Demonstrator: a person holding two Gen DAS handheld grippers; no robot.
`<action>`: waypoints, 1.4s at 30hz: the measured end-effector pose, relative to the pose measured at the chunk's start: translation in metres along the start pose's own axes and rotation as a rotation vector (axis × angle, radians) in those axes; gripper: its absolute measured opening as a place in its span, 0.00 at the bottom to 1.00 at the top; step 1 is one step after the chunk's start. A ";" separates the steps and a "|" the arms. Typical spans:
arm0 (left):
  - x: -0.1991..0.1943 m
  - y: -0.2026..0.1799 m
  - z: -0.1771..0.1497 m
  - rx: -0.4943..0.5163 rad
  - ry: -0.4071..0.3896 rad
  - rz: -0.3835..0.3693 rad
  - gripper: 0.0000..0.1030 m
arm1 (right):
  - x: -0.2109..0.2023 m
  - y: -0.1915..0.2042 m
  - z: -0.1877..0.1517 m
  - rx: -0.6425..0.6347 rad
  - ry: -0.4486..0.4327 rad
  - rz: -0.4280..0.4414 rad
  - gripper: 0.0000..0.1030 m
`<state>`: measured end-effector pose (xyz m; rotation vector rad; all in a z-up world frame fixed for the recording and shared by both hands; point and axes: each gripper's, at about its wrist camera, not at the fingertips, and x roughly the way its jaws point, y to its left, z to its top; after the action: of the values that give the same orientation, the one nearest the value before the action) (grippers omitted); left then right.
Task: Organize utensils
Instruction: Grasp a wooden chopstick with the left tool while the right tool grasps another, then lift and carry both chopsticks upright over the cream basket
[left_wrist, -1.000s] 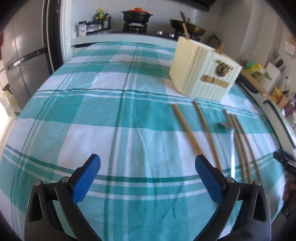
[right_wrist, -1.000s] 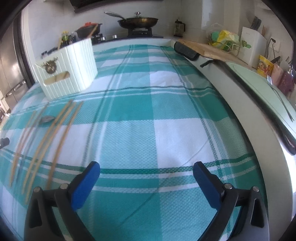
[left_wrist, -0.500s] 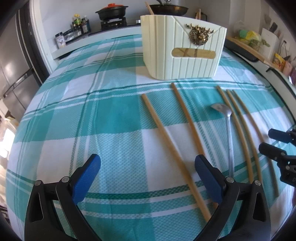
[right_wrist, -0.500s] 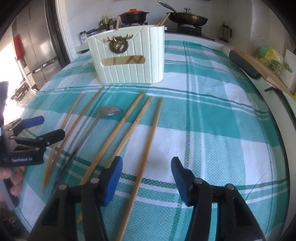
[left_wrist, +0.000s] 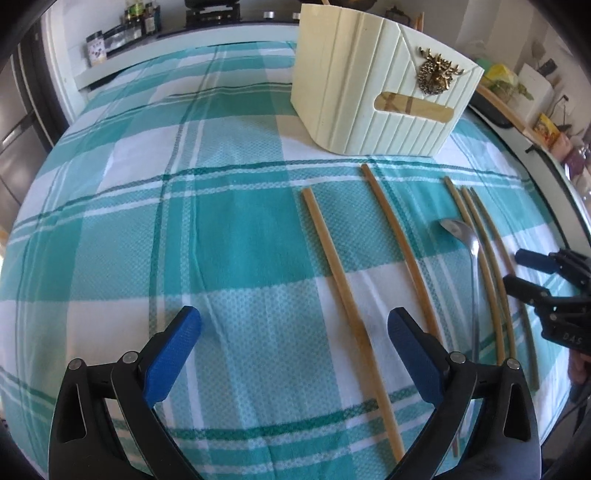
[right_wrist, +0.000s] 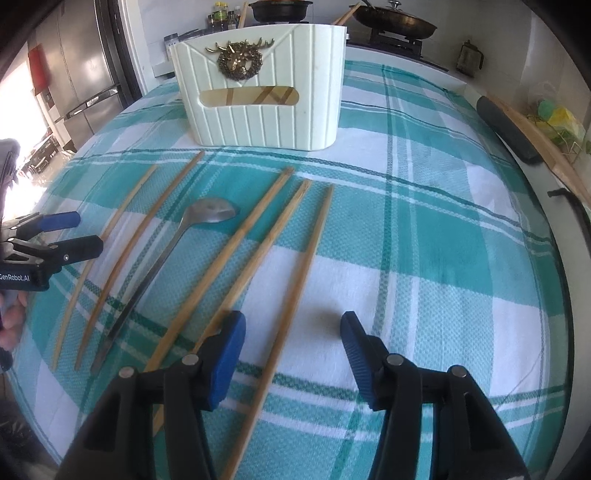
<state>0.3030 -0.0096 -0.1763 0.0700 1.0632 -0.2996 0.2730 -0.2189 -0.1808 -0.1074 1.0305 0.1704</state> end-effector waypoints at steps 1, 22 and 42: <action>0.004 -0.001 0.007 0.008 0.014 0.005 0.94 | 0.004 -0.002 0.008 -0.001 0.010 0.005 0.53; -0.058 -0.011 0.051 -0.063 -0.171 -0.112 0.04 | -0.033 -0.024 0.075 0.104 -0.133 0.123 0.05; -0.174 0.007 0.047 -0.107 -0.496 -0.221 0.04 | -0.196 -0.005 0.055 0.022 -0.564 0.119 0.05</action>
<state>0.2665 0.0235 -0.0023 -0.2107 0.5912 -0.4331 0.2221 -0.2318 0.0156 0.0240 0.4754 0.2788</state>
